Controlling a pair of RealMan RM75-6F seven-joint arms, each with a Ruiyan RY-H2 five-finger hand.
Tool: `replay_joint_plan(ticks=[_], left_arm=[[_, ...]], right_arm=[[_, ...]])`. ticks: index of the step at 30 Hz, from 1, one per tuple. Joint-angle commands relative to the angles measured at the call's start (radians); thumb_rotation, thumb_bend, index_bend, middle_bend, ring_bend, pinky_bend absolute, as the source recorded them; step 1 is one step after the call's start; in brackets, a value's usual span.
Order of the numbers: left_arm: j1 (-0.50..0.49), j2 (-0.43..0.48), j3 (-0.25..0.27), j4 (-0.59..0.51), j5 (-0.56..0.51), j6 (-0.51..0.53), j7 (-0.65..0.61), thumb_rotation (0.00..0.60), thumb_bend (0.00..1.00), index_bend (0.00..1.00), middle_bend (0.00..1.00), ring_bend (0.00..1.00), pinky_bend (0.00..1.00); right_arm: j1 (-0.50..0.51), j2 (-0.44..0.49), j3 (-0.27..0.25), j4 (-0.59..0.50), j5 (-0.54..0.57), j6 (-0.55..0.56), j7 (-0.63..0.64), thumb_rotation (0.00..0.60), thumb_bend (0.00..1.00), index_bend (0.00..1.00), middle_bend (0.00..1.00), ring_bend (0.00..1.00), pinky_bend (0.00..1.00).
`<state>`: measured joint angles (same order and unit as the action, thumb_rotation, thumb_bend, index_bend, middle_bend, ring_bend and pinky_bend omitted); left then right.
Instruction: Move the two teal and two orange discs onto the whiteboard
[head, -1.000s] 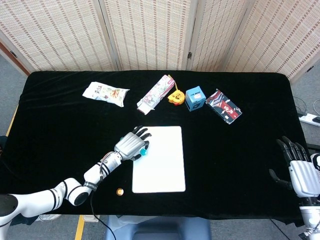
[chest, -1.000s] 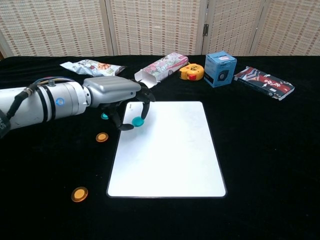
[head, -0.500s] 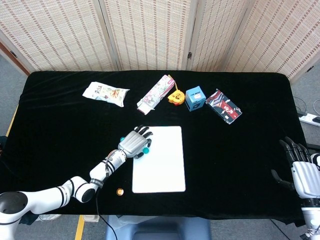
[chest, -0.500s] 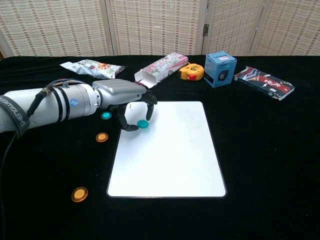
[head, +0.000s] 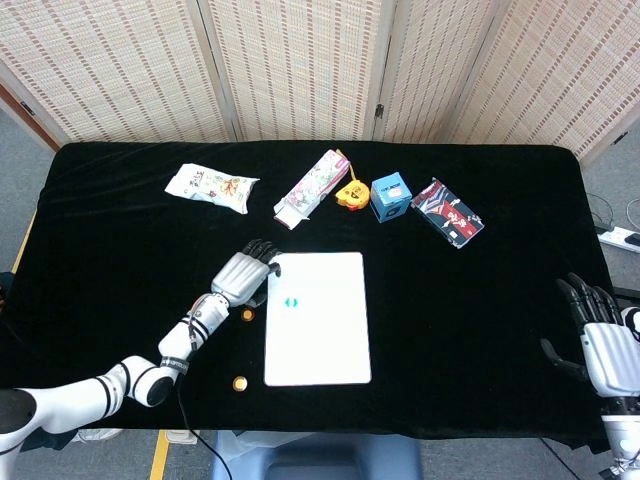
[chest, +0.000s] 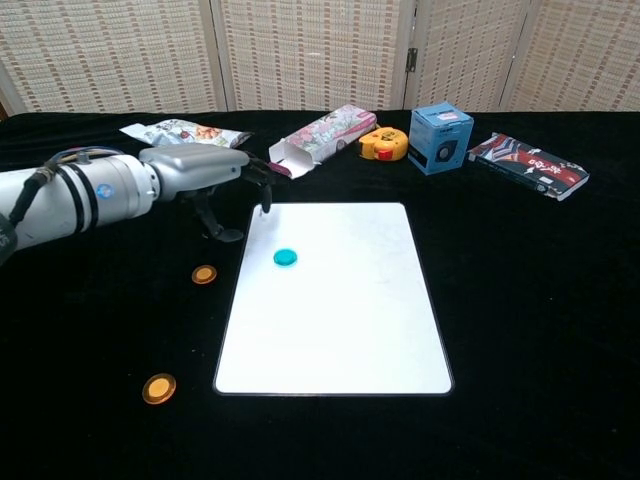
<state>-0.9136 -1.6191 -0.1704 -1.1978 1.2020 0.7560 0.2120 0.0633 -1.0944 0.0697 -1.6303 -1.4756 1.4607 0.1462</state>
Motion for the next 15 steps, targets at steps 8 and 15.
replay_joint_plan(ticks=[8, 15], left_arm=[[0.030, -0.030, 0.022, 0.143, -0.043, -0.046, -0.060, 0.600, 0.40, 0.42, 0.15, 0.02, 0.00], [0.022, -0.065, 0.017, 0.210, -0.053, -0.071, -0.078, 0.600, 0.40, 0.43, 0.15, 0.02, 0.00]], right_arm=[[0.005, -0.002, 0.001, -0.001, -0.001, -0.005, -0.004, 0.600, 0.36, 0.00, 0.05, 0.06, 0.00], [0.000, 0.000, 0.001, -0.002, 0.005, -0.003, -0.006, 0.600, 0.36, 0.00, 0.05, 0.06, 0.00]])
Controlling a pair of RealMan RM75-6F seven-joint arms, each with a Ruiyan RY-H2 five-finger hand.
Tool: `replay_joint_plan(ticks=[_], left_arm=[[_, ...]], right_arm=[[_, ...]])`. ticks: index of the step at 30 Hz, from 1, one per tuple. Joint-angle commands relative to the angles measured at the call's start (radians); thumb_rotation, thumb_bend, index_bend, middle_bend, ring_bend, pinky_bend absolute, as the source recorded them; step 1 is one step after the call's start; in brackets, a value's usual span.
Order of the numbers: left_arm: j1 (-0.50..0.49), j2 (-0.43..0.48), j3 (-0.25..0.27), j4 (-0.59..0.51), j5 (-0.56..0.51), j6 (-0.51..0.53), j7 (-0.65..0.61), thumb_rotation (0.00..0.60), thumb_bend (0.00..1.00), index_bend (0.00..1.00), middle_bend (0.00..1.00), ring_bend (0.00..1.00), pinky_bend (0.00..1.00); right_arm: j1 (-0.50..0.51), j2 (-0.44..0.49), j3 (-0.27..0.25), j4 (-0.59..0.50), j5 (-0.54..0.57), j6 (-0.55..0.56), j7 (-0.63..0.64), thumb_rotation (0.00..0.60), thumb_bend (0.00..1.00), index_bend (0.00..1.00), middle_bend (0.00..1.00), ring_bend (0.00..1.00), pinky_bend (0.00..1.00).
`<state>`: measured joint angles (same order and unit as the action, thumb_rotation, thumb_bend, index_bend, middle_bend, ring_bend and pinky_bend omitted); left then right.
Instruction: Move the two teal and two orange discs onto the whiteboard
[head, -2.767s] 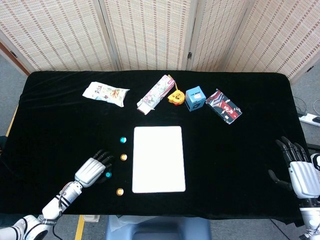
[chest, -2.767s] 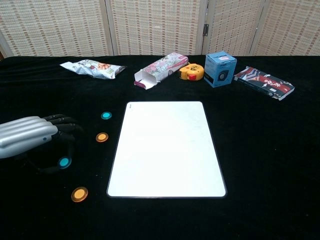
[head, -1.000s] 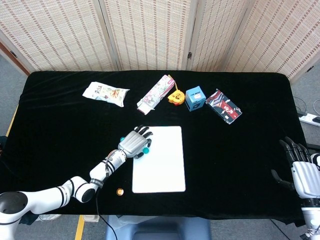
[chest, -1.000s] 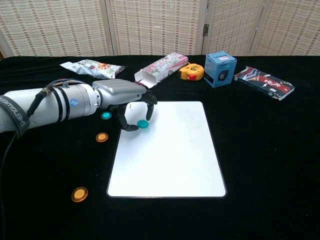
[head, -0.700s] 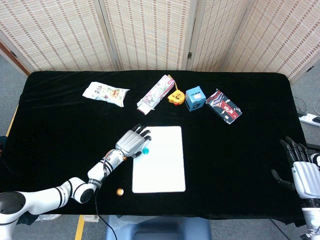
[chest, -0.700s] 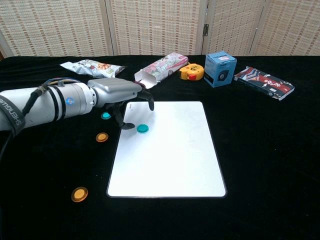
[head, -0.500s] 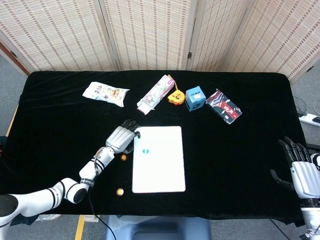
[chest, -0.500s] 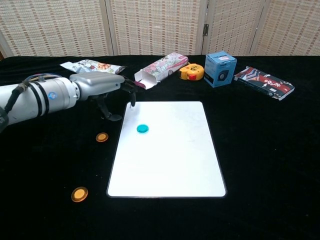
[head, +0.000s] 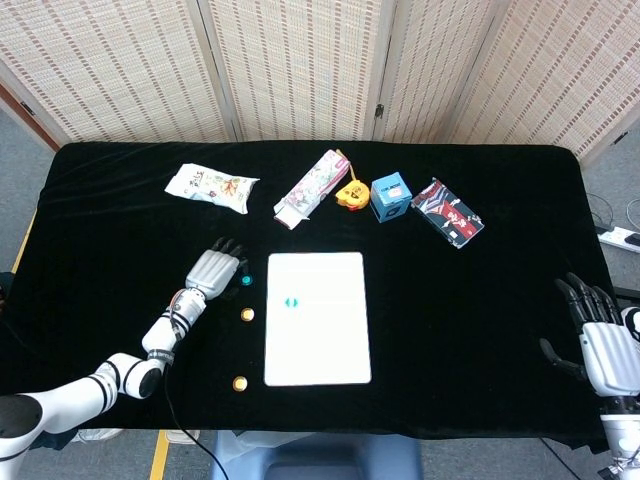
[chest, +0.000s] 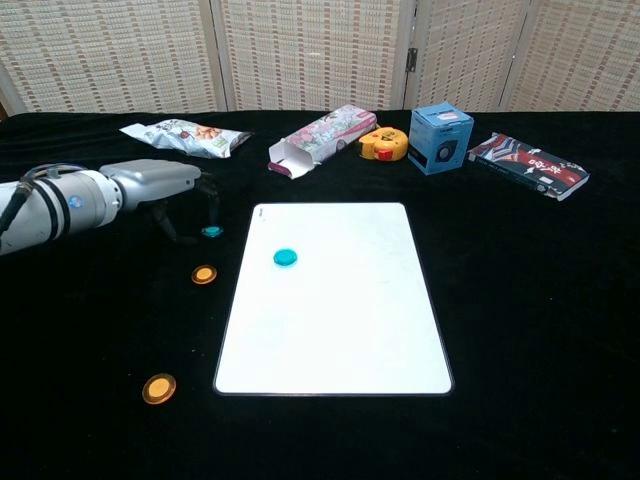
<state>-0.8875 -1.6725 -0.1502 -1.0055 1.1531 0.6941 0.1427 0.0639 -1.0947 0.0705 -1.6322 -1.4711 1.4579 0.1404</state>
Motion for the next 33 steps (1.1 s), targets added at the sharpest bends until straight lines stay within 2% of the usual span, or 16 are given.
replay_joint_plan(ticks=[1, 23, 28, 33], left_arm=[[-0.005, -0.016, -0.005, 0.024, -0.003, -0.011, -0.012, 0.600, 0.40, 0.43, 0.15, 0.02, 0.00], [-0.022, -0.046, -0.014, 0.058, 0.020, -0.020, -0.031, 0.600, 0.40, 0.43, 0.15, 0.02, 0.00], [-0.018, -0.047, -0.018, 0.058, 0.027, -0.005, -0.041, 0.600, 0.40, 0.50, 0.16, 0.02, 0.00], [-0.012, -0.021, -0.017, 0.025, 0.056, 0.024, -0.054, 0.600, 0.41, 0.52, 0.17, 0.03, 0.00]], right_arm=[[-0.001, 0.000, 0.000, -0.001, 0.000, 0.000, -0.001, 0.600, 0.36, 0.00, 0.05, 0.06, 0.00], [-0.007, 0.007, 0.001, -0.011, 0.009, 0.003, -0.009, 0.600, 0.36, 0.00, 0.05, 0.06, 0.00], [-0.008, 0.006, 0.000, -0.010, 0.009, 0.003, -0.008, 0.600, 0.36, 0.00, 0.05, 0.06, 0.00], [-0.009, 0.008, 0.001, -0.012, 0.007, 0.006, -0.010, 0.600, 0.36, 0.00, 0.05, 0.06, 0.00]])
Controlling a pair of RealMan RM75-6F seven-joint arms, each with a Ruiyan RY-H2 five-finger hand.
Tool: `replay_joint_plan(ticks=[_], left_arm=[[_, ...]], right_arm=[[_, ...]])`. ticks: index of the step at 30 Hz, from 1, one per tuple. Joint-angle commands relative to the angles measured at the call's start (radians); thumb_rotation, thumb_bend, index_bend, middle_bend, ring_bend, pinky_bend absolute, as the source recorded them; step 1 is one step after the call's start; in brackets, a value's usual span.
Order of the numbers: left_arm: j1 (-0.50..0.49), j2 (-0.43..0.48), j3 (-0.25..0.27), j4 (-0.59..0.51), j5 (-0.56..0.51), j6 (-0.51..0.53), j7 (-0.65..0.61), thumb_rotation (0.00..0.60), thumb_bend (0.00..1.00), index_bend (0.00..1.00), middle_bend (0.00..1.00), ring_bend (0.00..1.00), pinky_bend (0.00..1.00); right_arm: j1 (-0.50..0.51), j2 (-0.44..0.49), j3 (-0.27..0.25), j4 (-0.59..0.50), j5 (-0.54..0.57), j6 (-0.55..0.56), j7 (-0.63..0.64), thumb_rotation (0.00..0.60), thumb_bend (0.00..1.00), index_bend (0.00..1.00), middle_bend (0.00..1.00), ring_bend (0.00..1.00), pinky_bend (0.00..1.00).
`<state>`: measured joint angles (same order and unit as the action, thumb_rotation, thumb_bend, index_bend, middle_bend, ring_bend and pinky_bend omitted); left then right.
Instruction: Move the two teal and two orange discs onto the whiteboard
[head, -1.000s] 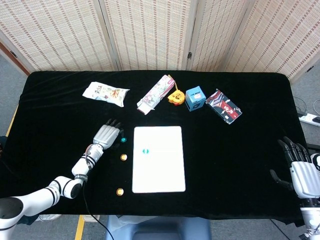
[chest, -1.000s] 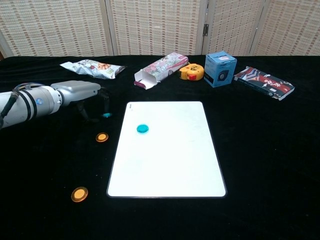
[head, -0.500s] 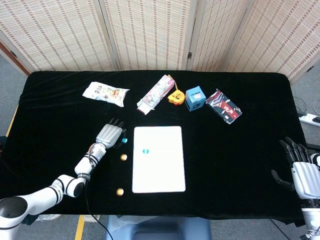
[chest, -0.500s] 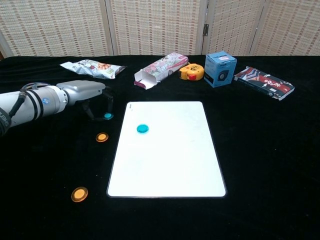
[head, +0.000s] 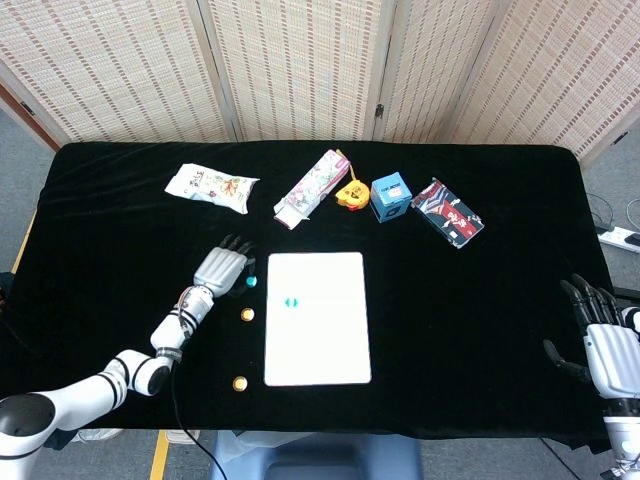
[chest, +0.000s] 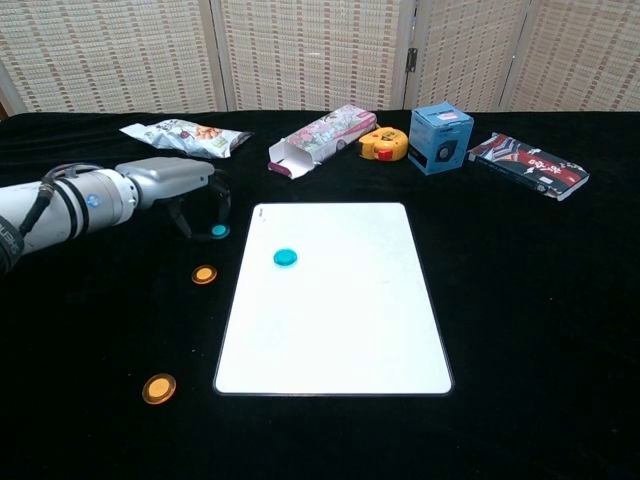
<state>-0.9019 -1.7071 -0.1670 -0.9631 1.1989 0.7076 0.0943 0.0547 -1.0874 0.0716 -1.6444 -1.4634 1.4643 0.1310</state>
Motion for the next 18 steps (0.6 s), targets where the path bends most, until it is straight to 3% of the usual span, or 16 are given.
replay_joint_plan(ticks=[1, 11, 18], left_arm=[[0.003, 0.020, -0.002, -0.028, 0.014, 0.015, -0.008, 0.600, 0.41, 0.52, 0.17, 0.03, 0.00], [-0.021, 0.080, -0.028, -0.208, 0.049, 0.044, -0.010, 0.600, 0.41, 0.52, 0.17, 0.02, 0.00], [-0.072, 0.057, -0.053, -0.254, 0.023, 0.021, 0.041, 0.600, 0.41, 0.51, 0.17, 0.02, 0.00]], right_arm=[[0.000, 0.000, 0.000, -0.001, 0.000, 0.000, -0.002, 0.600, 0.36, 0.00, 0.05, 0.06, 0.00], [0.007, 0.002, 0.003, -0.002, -0.001, -0.008, -0.003, 0.600, 0.36, 0.00, 0.05, 0.06, 0.00], [0.005, 0.004, 0.003, 0.000, 0.003, -0.009, 0.000, 0.600, 0.36, 0.00, 0.05, 0.06, 0.00]])
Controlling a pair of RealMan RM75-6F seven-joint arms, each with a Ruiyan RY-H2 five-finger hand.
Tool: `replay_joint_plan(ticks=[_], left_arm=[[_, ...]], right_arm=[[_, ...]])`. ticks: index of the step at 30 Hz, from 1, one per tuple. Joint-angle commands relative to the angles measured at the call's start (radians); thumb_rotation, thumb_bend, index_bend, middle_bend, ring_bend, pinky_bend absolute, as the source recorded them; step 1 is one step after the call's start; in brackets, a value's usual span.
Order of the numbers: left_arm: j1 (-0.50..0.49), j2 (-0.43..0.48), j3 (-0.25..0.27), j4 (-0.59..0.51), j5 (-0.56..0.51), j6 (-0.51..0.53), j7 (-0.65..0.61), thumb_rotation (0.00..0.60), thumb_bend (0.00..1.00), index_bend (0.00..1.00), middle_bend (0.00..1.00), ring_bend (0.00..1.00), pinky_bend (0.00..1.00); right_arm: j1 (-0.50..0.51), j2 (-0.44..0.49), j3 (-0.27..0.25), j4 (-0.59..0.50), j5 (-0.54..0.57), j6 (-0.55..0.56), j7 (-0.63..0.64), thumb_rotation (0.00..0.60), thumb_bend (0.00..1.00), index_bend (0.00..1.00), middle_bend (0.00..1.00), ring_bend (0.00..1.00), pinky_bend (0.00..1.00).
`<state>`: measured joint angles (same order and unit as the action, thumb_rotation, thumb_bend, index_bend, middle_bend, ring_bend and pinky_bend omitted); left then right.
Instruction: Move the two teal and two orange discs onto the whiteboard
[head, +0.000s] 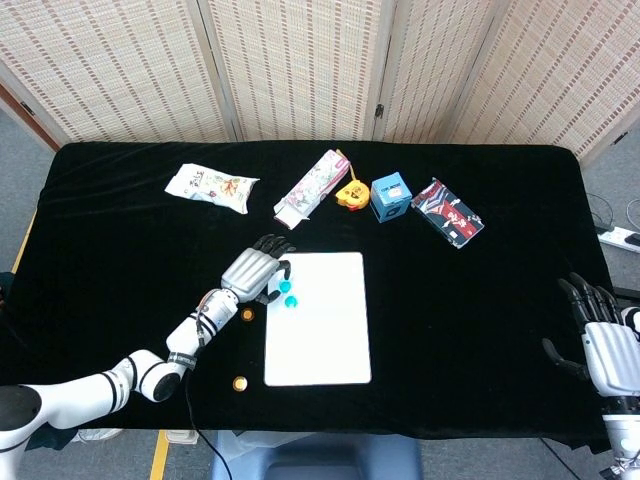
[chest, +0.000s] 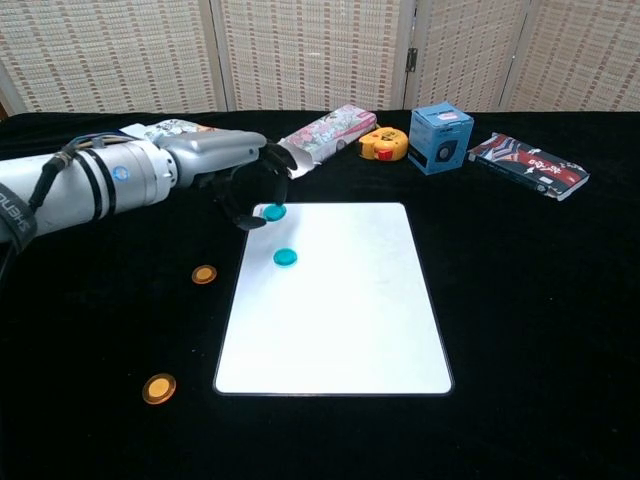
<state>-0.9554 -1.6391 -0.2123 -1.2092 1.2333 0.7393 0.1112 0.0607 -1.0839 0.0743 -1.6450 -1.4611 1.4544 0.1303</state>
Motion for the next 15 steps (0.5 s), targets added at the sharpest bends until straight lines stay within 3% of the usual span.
replay_joint_plan(ticks=[1, 15], left_arm=[[-0.025, -0.014, -0.008, -0.009, -0.015, -0.015, 0.034, 0.600, 0.41, 0.51, 0.17, 0.02, 0.00], [-0.005, 0.007, 0.060, -0.039, -0.031, -0.003, 0.118, 0.600, 0.41, 0.51, 0.17, 0.01, 0.00]], right_arm=[[-0.003, 0.001, 0.000, 0.001, 0.002, 0.002, 0.002, 0.600, 0.36, 0.00, 0.05, 0.06, 0.00], [-0.013, -0.002, -0.005, 0.011, -0.004, 0.013, 0.017, 0.600, 0.36, 0.00, 0.05, 0.06, 0.00]])
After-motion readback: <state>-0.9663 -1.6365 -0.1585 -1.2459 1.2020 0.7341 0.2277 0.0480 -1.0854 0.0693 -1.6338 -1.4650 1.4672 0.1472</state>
